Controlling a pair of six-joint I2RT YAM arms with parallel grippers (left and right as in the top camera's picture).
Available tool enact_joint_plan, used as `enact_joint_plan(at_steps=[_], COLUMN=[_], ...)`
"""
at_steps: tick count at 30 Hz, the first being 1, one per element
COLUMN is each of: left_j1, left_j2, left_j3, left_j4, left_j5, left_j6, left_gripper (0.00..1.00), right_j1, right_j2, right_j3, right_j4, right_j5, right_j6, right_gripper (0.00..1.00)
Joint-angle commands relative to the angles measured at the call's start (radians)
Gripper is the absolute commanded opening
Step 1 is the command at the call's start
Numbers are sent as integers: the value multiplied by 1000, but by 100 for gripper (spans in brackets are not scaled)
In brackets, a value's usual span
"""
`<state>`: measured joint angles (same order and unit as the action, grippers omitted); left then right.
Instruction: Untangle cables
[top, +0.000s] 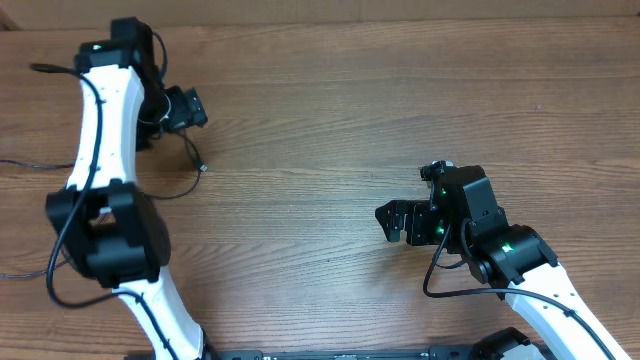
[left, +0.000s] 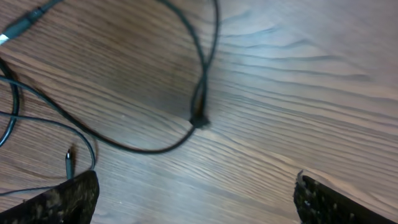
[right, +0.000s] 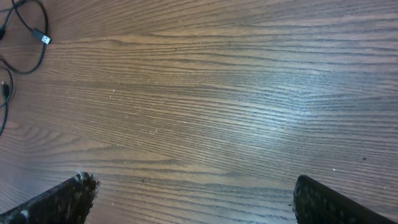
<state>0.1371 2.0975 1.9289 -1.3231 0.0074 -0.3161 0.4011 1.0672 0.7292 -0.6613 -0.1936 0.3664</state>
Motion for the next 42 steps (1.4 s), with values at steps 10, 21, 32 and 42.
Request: enact_joint_plan(at_steps=[10,21,32,42], left_j1=[-3,-3,41,347], left_j2=[188,224,135,-204], left_j3=[2,2,13,13], left_j4=[44,101,52,83], left_j5=[-33,-33,-169,-285], left_j6=[-13,-13,-82,-241], left_gripper=[93,4,4,4], right_j1=[3,3,3,3], right_j2=[-3,-3,-3,-3], right_j3=[3,3,3,3], right_j4=[0,-8,-12,-21], right_j5=[13,13,13,21], right_j6=[4,4,4,3], right_gripper=[100,100,100,100])
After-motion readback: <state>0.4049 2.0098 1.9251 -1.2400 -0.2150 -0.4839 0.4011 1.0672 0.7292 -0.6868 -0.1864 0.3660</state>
